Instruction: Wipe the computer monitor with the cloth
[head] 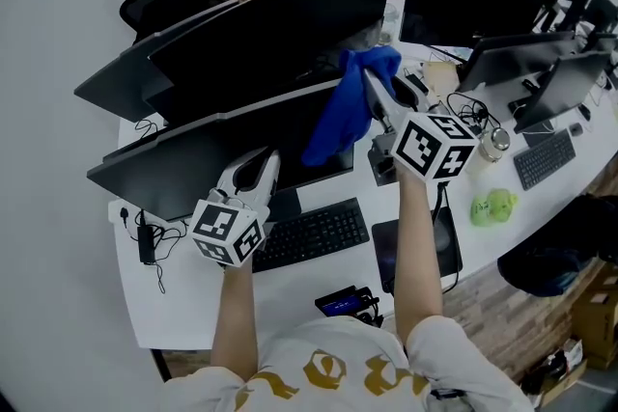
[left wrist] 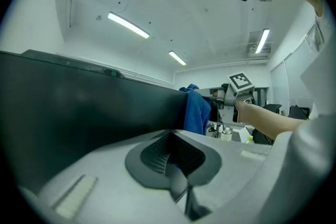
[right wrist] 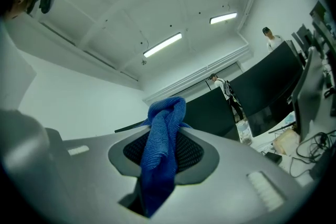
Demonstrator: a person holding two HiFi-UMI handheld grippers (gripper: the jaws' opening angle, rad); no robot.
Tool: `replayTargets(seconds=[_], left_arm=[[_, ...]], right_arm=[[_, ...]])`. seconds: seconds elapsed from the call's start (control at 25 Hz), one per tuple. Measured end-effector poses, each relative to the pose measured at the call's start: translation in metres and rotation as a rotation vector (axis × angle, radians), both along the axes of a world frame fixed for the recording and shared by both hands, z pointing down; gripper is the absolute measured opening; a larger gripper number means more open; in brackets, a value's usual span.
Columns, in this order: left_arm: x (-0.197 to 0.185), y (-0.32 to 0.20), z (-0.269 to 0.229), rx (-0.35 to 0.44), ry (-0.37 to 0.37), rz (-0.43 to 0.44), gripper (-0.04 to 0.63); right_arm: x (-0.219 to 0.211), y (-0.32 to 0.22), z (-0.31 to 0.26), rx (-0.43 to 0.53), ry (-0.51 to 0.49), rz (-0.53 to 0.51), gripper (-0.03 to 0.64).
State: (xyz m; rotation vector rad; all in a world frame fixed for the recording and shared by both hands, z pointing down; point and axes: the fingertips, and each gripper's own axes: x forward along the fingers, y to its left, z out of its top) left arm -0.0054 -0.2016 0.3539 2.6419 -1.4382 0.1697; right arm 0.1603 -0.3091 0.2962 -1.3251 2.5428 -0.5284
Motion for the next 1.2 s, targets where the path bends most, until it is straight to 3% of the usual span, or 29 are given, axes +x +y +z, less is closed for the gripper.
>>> replayTargets(seconds=[0.84,1.2], left_arm=[[0.01,0.005,0.029,-0.056,-0.002,0.009,0.0],[0.006,0.004,0.047,-0.094,0.043,-0.011,0.0]], right_arm=[[-0.002,0.005,0.074,-0.131,-0.045,-0.067,0.123],[-0.001,0.008,0.097,-0.163,-0.056,-0.076,0.123]])
